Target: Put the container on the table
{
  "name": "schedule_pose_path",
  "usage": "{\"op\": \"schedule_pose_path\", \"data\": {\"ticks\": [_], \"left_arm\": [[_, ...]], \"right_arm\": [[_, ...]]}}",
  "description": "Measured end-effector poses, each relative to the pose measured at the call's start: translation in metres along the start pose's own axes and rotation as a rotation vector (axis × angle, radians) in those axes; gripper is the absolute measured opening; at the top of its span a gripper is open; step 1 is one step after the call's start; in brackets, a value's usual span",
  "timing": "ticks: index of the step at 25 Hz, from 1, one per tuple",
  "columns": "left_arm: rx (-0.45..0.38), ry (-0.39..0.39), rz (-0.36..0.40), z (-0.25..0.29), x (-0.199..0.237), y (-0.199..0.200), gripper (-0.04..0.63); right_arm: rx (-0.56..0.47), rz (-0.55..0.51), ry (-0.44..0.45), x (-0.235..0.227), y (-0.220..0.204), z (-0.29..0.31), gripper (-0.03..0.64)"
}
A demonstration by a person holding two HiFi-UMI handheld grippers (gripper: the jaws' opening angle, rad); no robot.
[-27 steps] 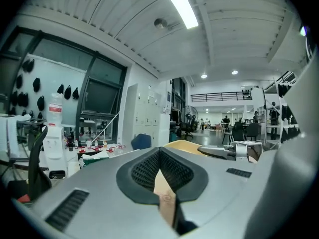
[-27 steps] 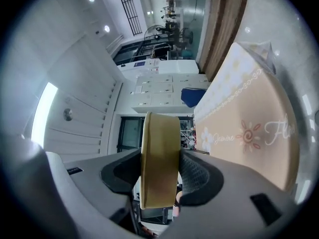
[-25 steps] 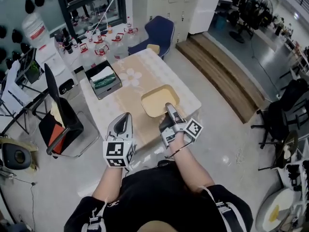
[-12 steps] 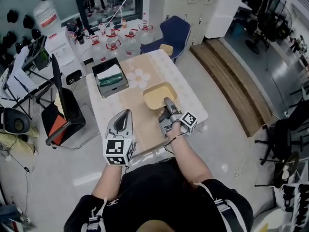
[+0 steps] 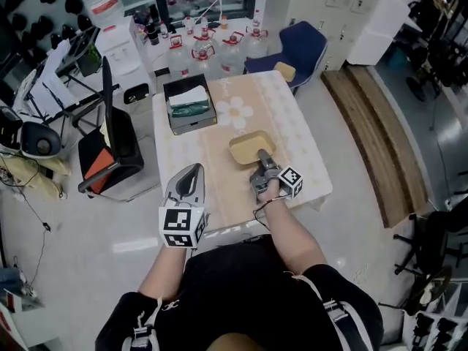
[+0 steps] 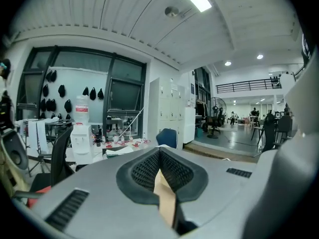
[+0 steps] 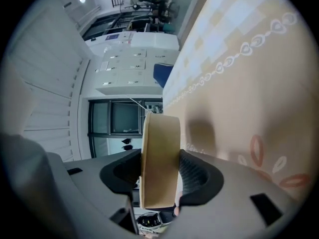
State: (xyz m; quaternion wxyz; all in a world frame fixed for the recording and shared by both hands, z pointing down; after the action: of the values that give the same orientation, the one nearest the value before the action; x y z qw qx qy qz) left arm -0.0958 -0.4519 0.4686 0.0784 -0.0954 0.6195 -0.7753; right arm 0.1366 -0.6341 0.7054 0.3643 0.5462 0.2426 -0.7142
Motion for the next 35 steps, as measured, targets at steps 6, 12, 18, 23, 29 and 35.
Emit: {"op": "schedule_pose_path", "data": {"ticks": [6, 12, 18, 23, 29, 35], "left_arm": [[0.018, 0.042, -0.006, 0.012, 0.023, -0.005, 0.012], [0.022, 0.065, -0.013, 0.018, 0.023, -0.004, 0.012], [0.019, 0.054, -0.021, 0.027, 0.023, -0.008, 0.012], [0.007, 0.033, -0.021, 0.032, 0.019, -0.003, 0.012], [-0.008, 0.013, -0.022, 0.031, 0.013, -0.001, 0.014], [-0.025, -0.020, -0.015, 0.032, 0.004, 0.008, 0.014]], "right_arm": [[0.043, -0.056, -0.129, -0.017, -0.006, 0.041, 0.238], [0.103, -0.132, -0.190, -0.026, -0.006, 0.044, 0.238], [0.112, -0.230, -0.252, -0.020, -0.008, 0.050, 0.227], [0.130, -0.339, -0.309, -0.014, -0.003, 0.043, 0.241], [0.138, -0.582, -0.332, 0.001, 0.007, 0.023, 0.244], [-0.010, -1.015, -0.223, 0.080, 0.015, -0.007, 0.201]]}}
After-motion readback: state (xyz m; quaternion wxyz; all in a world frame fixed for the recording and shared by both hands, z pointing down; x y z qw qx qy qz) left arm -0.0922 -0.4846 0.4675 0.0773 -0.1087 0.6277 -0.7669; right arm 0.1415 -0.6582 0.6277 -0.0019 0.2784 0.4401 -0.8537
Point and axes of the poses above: the fingertips, and each gripper's own axes: z forward along the fingers, x to its left, y out of its top, the point moved 9 cm from there along -z, backward along the fingers, and after that the axes turned 7 degrees about -y, right-handed, at the moved point
